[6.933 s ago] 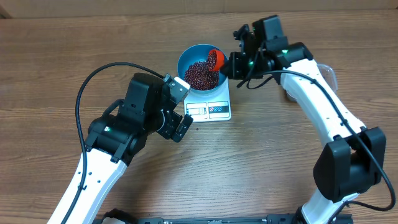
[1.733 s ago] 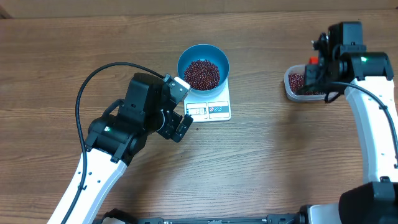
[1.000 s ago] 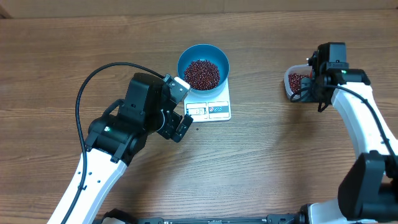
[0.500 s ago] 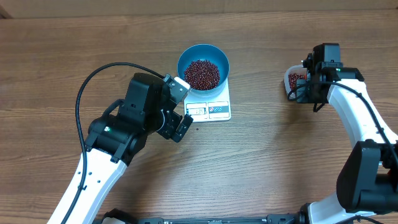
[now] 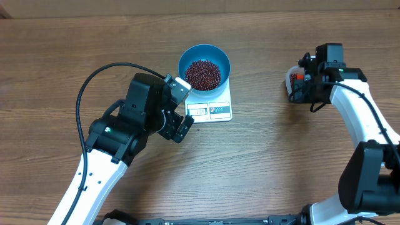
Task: Scoop item into bowl and weigh 150g on scale
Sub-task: 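Move empty scoop with right gripper back to bean tub, then dip scoop into tub beans with right gripper and lift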
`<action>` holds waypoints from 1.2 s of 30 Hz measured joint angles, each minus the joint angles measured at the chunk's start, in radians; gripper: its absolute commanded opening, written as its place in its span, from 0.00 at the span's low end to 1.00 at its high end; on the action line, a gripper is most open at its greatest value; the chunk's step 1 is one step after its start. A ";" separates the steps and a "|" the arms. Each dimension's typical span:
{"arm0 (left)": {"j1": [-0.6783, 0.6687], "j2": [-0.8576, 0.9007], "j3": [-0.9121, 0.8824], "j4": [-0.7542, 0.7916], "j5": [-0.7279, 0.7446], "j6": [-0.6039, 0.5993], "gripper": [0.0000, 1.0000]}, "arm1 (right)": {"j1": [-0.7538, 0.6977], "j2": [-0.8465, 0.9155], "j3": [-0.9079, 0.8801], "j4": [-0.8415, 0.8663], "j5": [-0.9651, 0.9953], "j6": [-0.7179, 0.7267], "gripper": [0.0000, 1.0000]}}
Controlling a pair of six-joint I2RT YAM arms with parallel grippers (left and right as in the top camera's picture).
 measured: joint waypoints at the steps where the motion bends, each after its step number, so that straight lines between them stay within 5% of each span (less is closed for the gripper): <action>1: 0.000 0.000 0.000 0.000 0.000 0.000 0.99 | -0.007 0.000 0.000 -0.001 -0.015 0.000 0.04; 18: 0.000 0.000 0.000 0.000 0.000 0.000 1.00 | -0.205 0.000 0.000 -0.025 -0.330 -0.026 0.03; 36: 0.000 0.000 0.000 0.000 0.000 0.000 1.00 | -0.251 0.062 0.000 -0.032 -0.478 -0.066 0.04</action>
